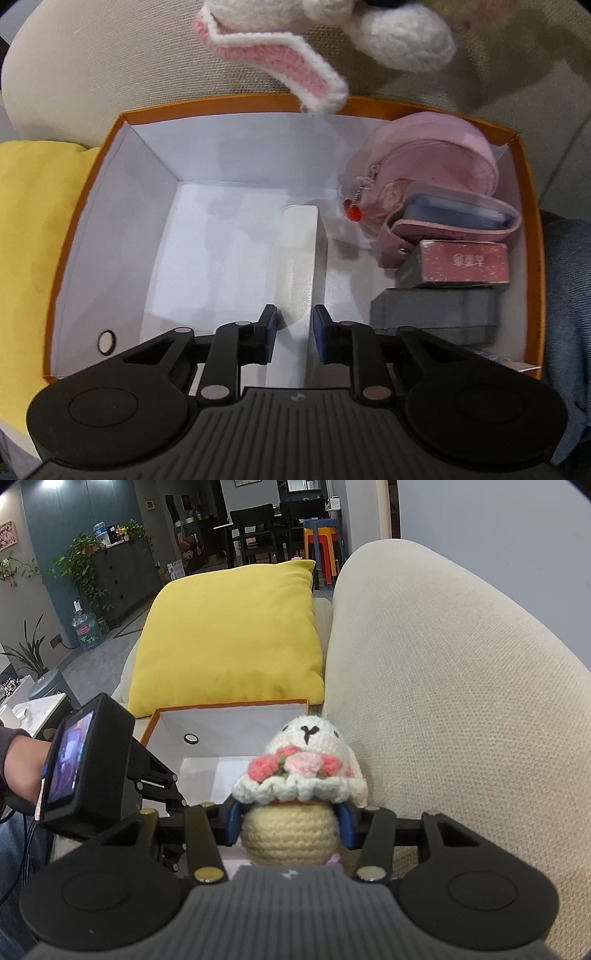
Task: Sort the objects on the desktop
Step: 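Carry the crocheted bunny with the right tool over the orange box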
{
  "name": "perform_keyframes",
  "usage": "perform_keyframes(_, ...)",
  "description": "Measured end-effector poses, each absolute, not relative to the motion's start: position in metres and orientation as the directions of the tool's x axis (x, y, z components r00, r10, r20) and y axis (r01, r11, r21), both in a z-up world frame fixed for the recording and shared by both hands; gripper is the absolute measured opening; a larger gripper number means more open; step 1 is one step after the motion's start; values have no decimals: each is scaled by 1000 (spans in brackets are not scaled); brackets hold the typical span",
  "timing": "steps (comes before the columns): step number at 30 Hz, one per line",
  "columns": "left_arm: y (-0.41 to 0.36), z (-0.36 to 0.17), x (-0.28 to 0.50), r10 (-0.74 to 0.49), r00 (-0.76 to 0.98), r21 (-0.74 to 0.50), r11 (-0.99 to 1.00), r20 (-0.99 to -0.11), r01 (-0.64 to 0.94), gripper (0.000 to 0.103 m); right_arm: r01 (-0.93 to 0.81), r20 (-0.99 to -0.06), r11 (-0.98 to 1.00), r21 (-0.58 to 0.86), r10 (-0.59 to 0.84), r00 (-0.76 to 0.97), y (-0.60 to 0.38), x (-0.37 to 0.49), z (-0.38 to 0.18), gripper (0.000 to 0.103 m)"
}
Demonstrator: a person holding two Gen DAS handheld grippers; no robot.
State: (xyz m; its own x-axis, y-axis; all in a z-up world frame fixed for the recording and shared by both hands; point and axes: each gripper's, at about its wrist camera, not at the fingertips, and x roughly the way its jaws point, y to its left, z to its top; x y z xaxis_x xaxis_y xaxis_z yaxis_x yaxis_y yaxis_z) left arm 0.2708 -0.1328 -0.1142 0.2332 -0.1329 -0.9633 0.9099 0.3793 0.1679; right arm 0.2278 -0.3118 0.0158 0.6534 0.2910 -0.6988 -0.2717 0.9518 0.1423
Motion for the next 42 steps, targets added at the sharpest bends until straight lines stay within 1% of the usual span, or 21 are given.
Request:
perform_keyframes(2, -137, -115, 268, -145, 210, 142, 379, -967, 914, 22, -273, -701, 952, 141, 291, 651, -312, 227, 15, 51)
perform_keyframes(4, -139, -107, 259, -144, 228, 160, 379, -963, 912, 21, -274, -702, 952, 139, 290, 651, -311, 228, 15, 51)
perform_keyframes(6, -140, -104, 257, -143, 218, 150, 381, -965, 913, 19, -274, -702, 951, 140, 291, 651, -311, 228, 15, 51)
perform_keyframes(13, -132, -92, 273, -155, 194, 108, 441, -969, 891, 19, -273, -702, 952, 139, 289, 651, -311, 230, 16, 51)
perform_keyframes(17, -129, -98, 282, -130, 170, 92, 462, -977, 882, 19, -277, -703, 951, 138, 291, 649, -310, 231, 16, 51)
perform_keyframes(26, -132, -101, 271, -174, 76, -13, 462, -982, 887, 19, -279, -702, 950, 138, 293, 649, -311, 227, 15, 51)
perform_keyframes(28, -135, -105, 266, -169, 57, -24, 445, -984, 895, 19, -282, -702, 950, 138, 294, 649, -311, 227, 15, 51)
perform_keyframes(33, -137, -104, 263, -150, 76, 2, 441, -986, 897, 19, -289, -702, 947, 138, 299, 646, -310, 226, 16, 51)
perform_keyframes(38, -135, -111, 262, -122, 79, 16, 451, -989, 893, 19, -318, -694, 934, 162, 337, 636, -307, 223, 18, 51)
perform_keyframes(42, -135, -124, 257, -70, 108, 67, 441, -992, 895, 19, -340, -696, 923, 180, 364, 619, -300, 222, 18, 51)
